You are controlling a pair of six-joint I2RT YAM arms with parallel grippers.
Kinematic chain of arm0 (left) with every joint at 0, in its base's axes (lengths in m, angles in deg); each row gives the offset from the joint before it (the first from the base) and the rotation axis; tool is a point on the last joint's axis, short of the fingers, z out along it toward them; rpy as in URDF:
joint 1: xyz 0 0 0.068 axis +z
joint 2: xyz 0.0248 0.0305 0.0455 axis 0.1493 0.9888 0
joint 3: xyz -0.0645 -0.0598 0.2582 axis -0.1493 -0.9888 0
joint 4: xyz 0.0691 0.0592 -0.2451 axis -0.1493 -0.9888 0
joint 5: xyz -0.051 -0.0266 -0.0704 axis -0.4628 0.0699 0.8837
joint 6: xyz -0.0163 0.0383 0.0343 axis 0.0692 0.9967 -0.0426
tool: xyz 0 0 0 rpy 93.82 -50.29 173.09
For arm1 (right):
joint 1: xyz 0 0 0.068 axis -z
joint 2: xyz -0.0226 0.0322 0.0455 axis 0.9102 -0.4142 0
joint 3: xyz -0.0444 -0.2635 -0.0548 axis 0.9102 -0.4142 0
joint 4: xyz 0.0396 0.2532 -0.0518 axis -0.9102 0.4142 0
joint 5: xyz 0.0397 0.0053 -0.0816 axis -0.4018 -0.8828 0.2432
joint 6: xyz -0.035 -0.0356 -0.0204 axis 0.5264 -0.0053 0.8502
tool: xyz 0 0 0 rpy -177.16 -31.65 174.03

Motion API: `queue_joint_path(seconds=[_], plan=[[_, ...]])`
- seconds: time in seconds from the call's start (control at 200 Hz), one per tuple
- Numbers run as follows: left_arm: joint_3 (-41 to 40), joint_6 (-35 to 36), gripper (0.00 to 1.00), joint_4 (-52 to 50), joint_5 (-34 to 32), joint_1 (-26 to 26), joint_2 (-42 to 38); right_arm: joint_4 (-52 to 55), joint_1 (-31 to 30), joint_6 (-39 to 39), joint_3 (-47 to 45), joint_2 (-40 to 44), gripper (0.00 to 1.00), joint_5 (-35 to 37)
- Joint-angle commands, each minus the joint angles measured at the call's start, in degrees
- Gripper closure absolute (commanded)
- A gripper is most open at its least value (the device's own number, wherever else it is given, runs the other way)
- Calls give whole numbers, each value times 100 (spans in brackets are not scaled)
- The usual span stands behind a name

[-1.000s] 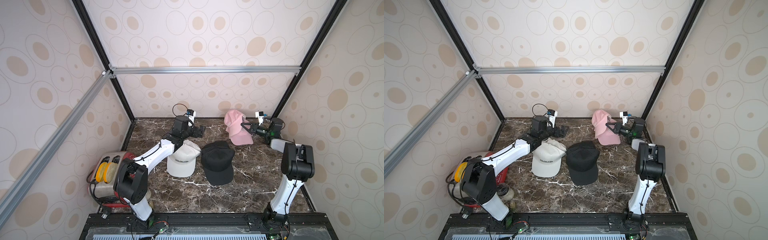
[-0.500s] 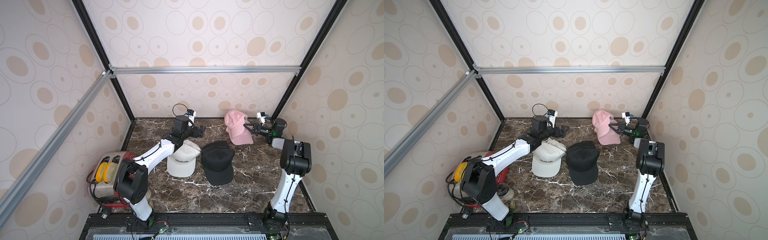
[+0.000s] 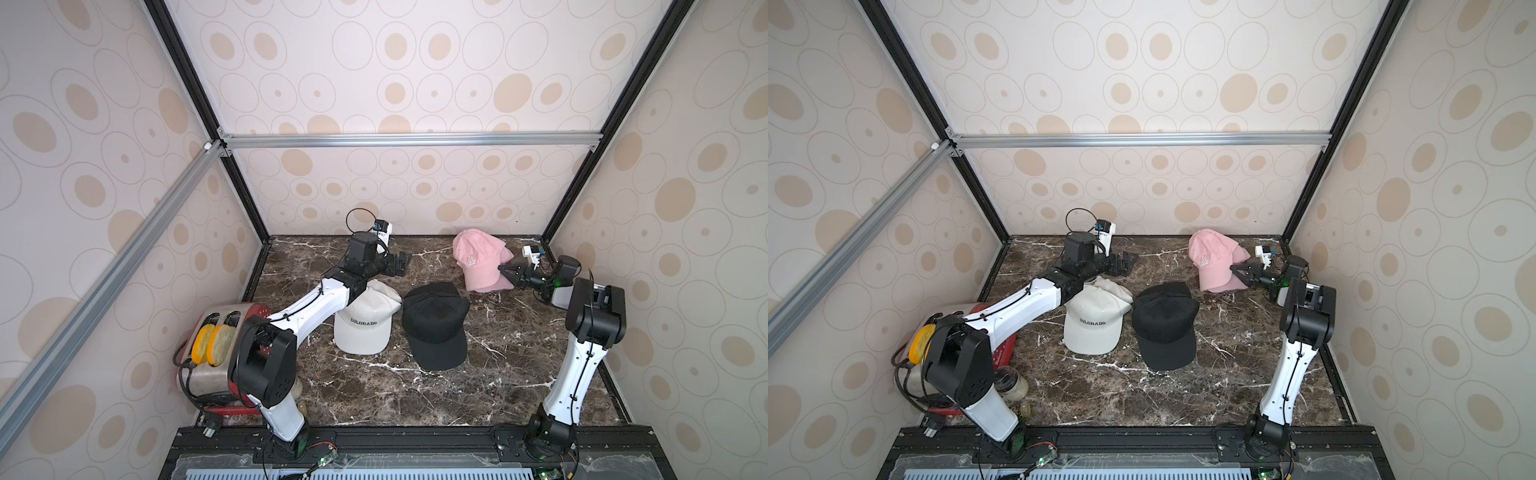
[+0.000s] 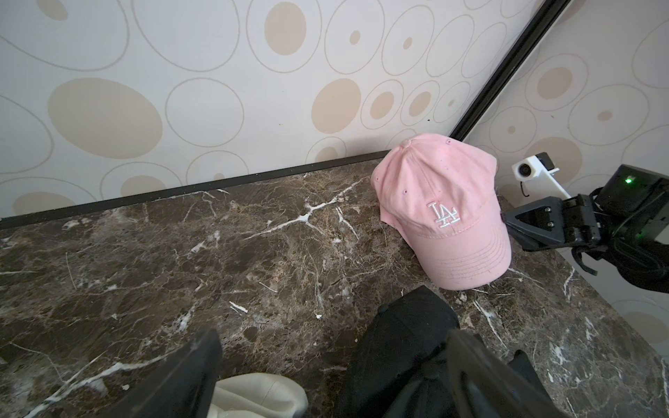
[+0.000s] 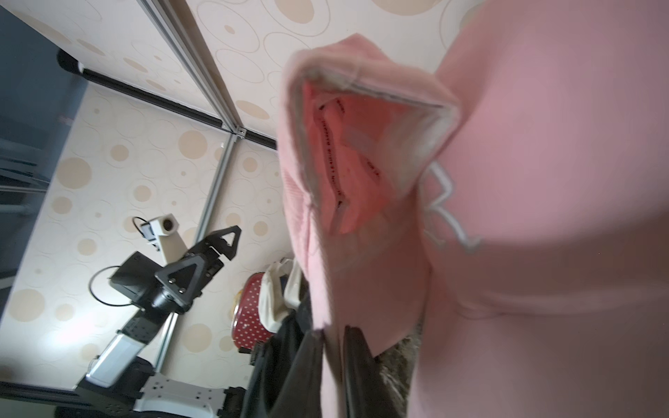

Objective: Stack the baseball caps by color
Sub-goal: Place the baseball cap on the baseball cap.

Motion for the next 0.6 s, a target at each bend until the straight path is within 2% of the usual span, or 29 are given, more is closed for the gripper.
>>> queue_joint_path(seconds=[0.0, 0.065, 0.115, 0.26, 0.34, 0.401, 0.511, 0.551, 0.596], plan=[[113, 80, 1, -111, -27, -16, 80, 1643, 77, 1249, 291, 16, 65, 420], [123, 68, 1, -127, -2, -12, 90, 3220, 62, 2439, 529, 264, 59, 1075], [128, 60, 1, -136, -4, -17, 88, 3877, 43, 2903, 612, 496, 56, 1553], [155, 13, 1, -147, -3, -16, 111, 3482, 26, 2816, 81, 1249, 44, 2350], [179, -44, 1, -164, 15, -20, 140, 3264, -22, 2801, -298, 1701, 23, 3030], [191, -93, 1, -173, -2, -20, 151, 3029, -110, 2753, -660, 2042, 1, 3593], [239, -214, 1, -227, -72, -32, 161, 2426, -357, 2544, -1559, 2837, 0, 4861], [255, -229, 1, -259, -126, -29, 169, 2327, -524, 2750, -1761, 3100, 0, 5226], [271, -230, 1, -308, -175, -29, 169, 2722, -790, 3227, -1693, 3317, 0, 5738]])
